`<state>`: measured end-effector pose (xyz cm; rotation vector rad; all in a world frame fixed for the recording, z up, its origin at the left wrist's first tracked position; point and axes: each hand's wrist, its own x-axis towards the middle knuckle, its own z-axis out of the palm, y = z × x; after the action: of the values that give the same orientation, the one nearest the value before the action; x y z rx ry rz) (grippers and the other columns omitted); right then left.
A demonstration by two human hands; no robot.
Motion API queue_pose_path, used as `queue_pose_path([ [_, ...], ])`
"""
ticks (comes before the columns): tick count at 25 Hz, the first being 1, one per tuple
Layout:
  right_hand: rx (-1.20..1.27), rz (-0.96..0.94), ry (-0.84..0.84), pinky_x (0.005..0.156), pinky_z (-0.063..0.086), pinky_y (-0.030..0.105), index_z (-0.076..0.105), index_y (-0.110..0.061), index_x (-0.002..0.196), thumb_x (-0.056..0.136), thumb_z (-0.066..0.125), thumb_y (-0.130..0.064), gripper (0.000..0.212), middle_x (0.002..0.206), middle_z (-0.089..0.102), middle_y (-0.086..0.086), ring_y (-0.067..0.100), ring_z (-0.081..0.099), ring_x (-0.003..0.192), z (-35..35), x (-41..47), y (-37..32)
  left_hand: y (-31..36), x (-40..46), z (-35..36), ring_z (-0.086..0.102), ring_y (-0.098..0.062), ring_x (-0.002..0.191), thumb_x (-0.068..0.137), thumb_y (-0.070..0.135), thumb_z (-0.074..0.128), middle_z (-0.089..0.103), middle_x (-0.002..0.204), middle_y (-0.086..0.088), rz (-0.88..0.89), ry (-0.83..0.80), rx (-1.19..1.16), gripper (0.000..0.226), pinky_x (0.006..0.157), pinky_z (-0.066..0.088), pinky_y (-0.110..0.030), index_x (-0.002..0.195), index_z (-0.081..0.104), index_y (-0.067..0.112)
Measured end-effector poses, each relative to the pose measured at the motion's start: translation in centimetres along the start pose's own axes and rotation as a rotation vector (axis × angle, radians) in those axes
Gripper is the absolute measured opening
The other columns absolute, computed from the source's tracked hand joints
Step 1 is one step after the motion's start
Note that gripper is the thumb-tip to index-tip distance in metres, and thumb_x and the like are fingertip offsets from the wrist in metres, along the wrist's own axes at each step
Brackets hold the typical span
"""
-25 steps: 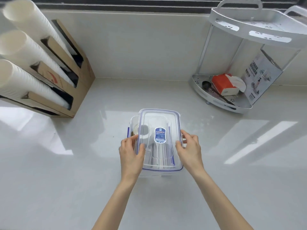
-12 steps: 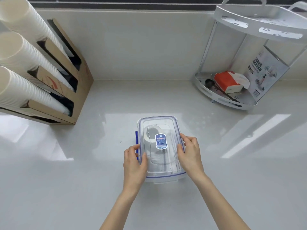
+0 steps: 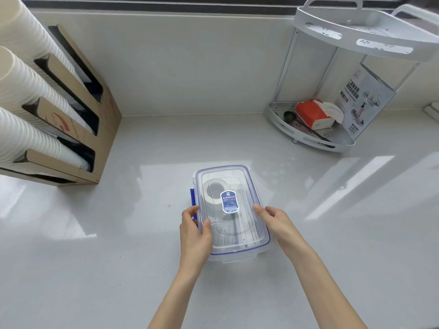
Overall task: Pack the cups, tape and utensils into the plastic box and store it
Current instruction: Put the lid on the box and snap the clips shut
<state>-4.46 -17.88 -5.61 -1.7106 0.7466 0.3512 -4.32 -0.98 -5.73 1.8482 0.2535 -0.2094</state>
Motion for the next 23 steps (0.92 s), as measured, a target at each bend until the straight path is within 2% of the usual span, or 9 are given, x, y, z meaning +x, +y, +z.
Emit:
queue_pose_path([
  [1, -0.016, 0.001, 0.001, 0.101, 0.040, 0.045, 0.040, 0.009, 0.132, 0.089, 0.052, -0.041, 0.067, 0.140, 0.044, 0.025, 0.036, 0.043, 0.129, -0.3, 0.2, 0.1, -0.1, 0.0, 0.0, 0.040, -0.019, 0.112, 0.089, 0.007, 0.043, 0.042, 0.119, 0.004, 0.001, -0.009, 0.009, 0.043, 0.093, 0.033, -0.027, 0.131, 0.032, 0.012],
  [2, -0.019, -0.010, 0.011, 0.100, 0.042, 0.044, 0.046, 0.012, 0.125, 0.089, 0.052, -0.039, 0.063, 0.135, 0.050, 0.025, 0.037, 0.048, 0.124, -0.5, 0.2, 0.2, -0.1, 0.1, 0.0, 0.036, -0.020, 0.119, 0.089, 0.007, 0.043, 0.042, 0.124, 0.003, 0.001, -0.022, 0.024, 0.047, 0.099, 0.031, -0.029, 0.134, 0.030, 0.012],
  [4, 0.023, -0.047, 0.038, 0.078, 0.051, 0.021, 0.060, 0.006, 0.110, 0.089, 0.056, -0.031, 0.043, 0.115, 0.065, 0.016, 0.026, 0.062, 0.098, -0.4, 0.0, 0.0, -0.3, 0.3, -0.1, 0.032, -0.022, 0.127, 0.089, 0.008, 0.043, 0.042, 0.135, -0.002, -0.002, -0.035, 0.043, 0.048, 0.108, 0.031, -0.037, 0.136, 0.030, 0.014],
  [5, 0.056, -0.072, 0.062, 0.070, 0.050, 0.016, 0.061, 0.000, 0.106, 0.088, 0.059, -0.027, 0.033, 0.105, 0.066, 0.011, 0.021, 0.061, 0.088, -0.3, -0.1, -0.2, -0.4, 0.4, -0.2, 0.032, -0.023, 0.128, 0.089, 0.009, 0.043, 0.041, 0.138, -0.003, -0.007, -0.035, 0.041, 0.049, 0.109, 0.031, -0.041, 0.136, 0.031, 0.015],
  [8, 0.021, -0.170, 0.199, 0.083, 0.048, 0.028, 0.056, -0.004, 0.117, 0.084, 0.064, -0.023, 0.039, 0.111, 0.058, 0.009, 0.021, 0.057, 0.092, 0.2, 0.3, 0.0, -0.5, 0.4, -0.3, 0.032, -0.024, 0.131, 0.090, 0.010, 0.043, 0.038, 0.143, -0.004, -0.007, -0.036, 0.031, 0.049, 0.110, 0.030, -0.045, 0.137, 0.030, 0.015],
  [11, -0.112, -0.272, 0.253, 0.082, 0.039, 0.024, 0.052, -0.006, 0.121, 0.088, 0.058, -0.021, 0.036, 0.118, 0.047, 0.007, 0.016, 0.049, 0.092, 0.7, 0.0, 0.1, -0.5, 0.0, 0.1, 0.028, -0.022, 0.135, 0.091, 0.010, 0.040, 0.032, 0.146, -0.004, 0.001, -0.034, 0.028, 0.051, 0.114, 0.025, -0.042, 0.140, 0.025, 0.014],
  [13, -0.159, -0.327, 0.259, 0.081, 0.037, 0.023, 0.050, -0.007, 0.123, 0.091, 0.053, -0.022, 0.036, 0.121, 0.053, 0.010, 0.015, 0.049, 0.092, 0.9, -0.1, 0.2, -0.5, -0.1, 0.2, 0.026, -0.021, 0.136, 0.092, 0.010, 0.038, 0.030, 0.147, -0.004, 0.001, -0.036, 0.028, 0.051, 0.115, 0.023, -0.040, 0.140, 0.023, 0.014],
  [16, -0.206, -0.347, 0.289, 0.076, 0.036, 0.022, 0.051, -0.004, 0.120, 0.093, 0.049, -0.019, 0.031, 0.114, 0.062, 0.014, 0.019, 0.051, 0.089, 1.3, 0.0, 0.3, -0.4, 0.0, 0.2, 0.027, -0.021, 0.136, 0.092, 0.011, 0.039, 0.030, 0.148, -0.003, -0.019, -0.040, 0.017, 0.051, 0.115, 0.024, -0.041, 0.140, 0.024, 0.015],
  [23, -0.256, -0.353, 0.297, 0.074, 0.033, 0.024, 0.050, -0.001, 0.109, 0.094, 0.046, -0.017, 0.023, 0.111, 0.057, 0.016, 0.021, 0.046, 0.086, 1.5, 0.3, 0.1, -0.2, -0.1, -0.4, 0.029, -0.017, 0.135, 0.092, 0.015, 0.042, 0.029, 0.146, 0.001, -0.064, -0.065, -0.049, 0.050, 0.113, 0.025, -0.035, 0.138, 0.027, 0.025],
])
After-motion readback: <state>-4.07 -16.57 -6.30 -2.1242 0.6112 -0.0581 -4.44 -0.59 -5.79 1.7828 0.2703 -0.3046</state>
